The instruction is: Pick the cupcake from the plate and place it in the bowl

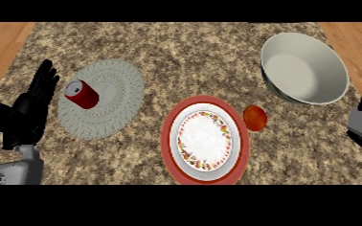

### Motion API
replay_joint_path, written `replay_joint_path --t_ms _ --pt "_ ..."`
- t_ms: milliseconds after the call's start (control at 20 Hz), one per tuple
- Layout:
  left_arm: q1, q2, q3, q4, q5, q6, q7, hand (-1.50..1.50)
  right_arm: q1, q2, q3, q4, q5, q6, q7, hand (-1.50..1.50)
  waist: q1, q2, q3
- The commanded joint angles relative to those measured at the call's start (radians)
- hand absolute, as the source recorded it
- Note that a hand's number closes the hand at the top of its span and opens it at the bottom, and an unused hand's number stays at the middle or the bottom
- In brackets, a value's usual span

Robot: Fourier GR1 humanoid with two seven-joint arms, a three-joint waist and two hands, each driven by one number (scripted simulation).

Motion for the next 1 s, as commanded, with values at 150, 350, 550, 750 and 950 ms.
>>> replay_joint_path --t_ms 150,350,550,750,950 --pt "0.004 0.026 0.026 0.012 0.021 -0.047 -0.026 0.0 -0.157 0.009 -0.08 0.187 -0.076 0.15 0.023 1.5 0.03 0.005 0.0" --pt "-0.07 -0.002 0.001 0.081 -0.021 -0.008 -0.045 0.0 -0.299 0.067 -0.018 0.441 0.012 0.138 -0.08 1.5 0.037 0.01 0.0" --pt "-0.095 0.003 0.008 0.082 0.004 -0.028 -0.01 0.0 -0.401 0.177 0.064 0.616 0.123 0.069 -0.125 1.5 0.044 0.011 0.001" --pt "-0.059 -0.005 -0.004 0.039 -0.002 -0.031 -0.006 0.0 -0.54 0.23 0.086 0.853 0.207 0.027 -0.222 1.5 0.053 0.013 0.001" --pt "-0.079 0.011 0.014 0.063 0.001 -0.039 -0.022 0.0 -0.65 0.242 0.071 1.065 0.273 -0.01 -0.328 1.5 0.052 0.014 0.001"
